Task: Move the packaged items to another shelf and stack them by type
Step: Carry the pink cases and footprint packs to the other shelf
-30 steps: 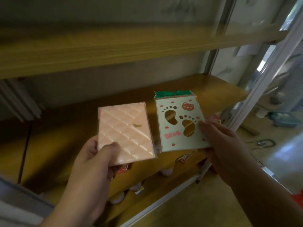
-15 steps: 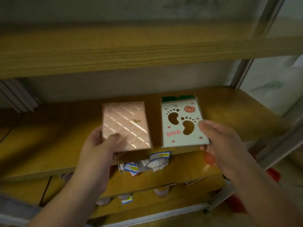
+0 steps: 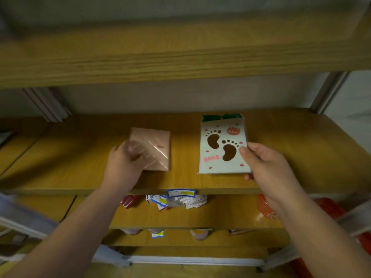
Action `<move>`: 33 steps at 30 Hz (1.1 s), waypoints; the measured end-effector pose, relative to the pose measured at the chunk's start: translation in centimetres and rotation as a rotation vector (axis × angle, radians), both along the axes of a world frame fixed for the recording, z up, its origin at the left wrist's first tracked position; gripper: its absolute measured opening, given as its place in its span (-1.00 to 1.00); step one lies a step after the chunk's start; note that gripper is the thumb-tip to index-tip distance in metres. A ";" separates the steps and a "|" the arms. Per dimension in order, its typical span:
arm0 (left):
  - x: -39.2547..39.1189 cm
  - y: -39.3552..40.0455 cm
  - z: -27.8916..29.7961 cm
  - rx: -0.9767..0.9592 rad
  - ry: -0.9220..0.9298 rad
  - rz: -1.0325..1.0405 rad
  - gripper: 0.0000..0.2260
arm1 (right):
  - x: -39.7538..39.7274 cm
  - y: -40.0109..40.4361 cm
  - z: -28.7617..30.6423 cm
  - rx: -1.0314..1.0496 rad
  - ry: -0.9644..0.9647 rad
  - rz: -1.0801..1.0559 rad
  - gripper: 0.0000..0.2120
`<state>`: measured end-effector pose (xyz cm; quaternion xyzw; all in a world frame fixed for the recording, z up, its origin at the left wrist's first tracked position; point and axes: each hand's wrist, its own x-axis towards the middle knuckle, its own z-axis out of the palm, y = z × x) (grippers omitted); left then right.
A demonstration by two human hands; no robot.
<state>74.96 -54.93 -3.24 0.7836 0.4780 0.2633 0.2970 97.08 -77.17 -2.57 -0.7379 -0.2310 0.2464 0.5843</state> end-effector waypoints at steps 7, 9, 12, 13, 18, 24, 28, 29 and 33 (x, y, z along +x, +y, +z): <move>-0.8 -0.9 -0.7 0.200 0.355 0.044 -0.60 | 0.7 1.8 0.1 -0.071 -0.073 0.100 -0.91; -1.0 -1.7 -0.7 0.210 0.330 0.040 -0.64 | 0.7 2.5 0.5 -0.105 -0.122 0.117 -0.94; -1.0 -3.7 -0.4 0.224 0.257 0.028 -0.65 | 1.0 3.5 0.8 -0.166 -0.200 0.122 -0.83; -1.1 -4.3 -0.3 0.240 0.249 0.017 -0.64 | 1.2 3.7 0.9 -0.193 -0.231 0.117 -0.83; -1.6 -6.0 0.2 0.289 0.208 0.004 -0.68 | 1.9 4.1 0.7 -0.342 -0.487 0.112 -0.78; -2.2 -6.8 1.4 0.370 0.247 -0.047 -0.66 | 0.5 2.7 1.3 -0.525 -0.953 0.124 -0.58; -3.0 -7.2 2.5 0.418 0.288 -0.083 -0.64 | -1.7 3.1 2.1 -0.346 -1.002 0.196 -0.62; -3.3 -7.2 2.8 0.433 0.307 -0.094 -0.64 | -2.2 3.4 2.3 -0.311 -1.017 0.216 -0.64; -5.2 -7.5 4.2 0.449 0.368 -0.119 -0.57 | -4.9 4.6 3.2 -0.180 -1.011 0.248 -0.62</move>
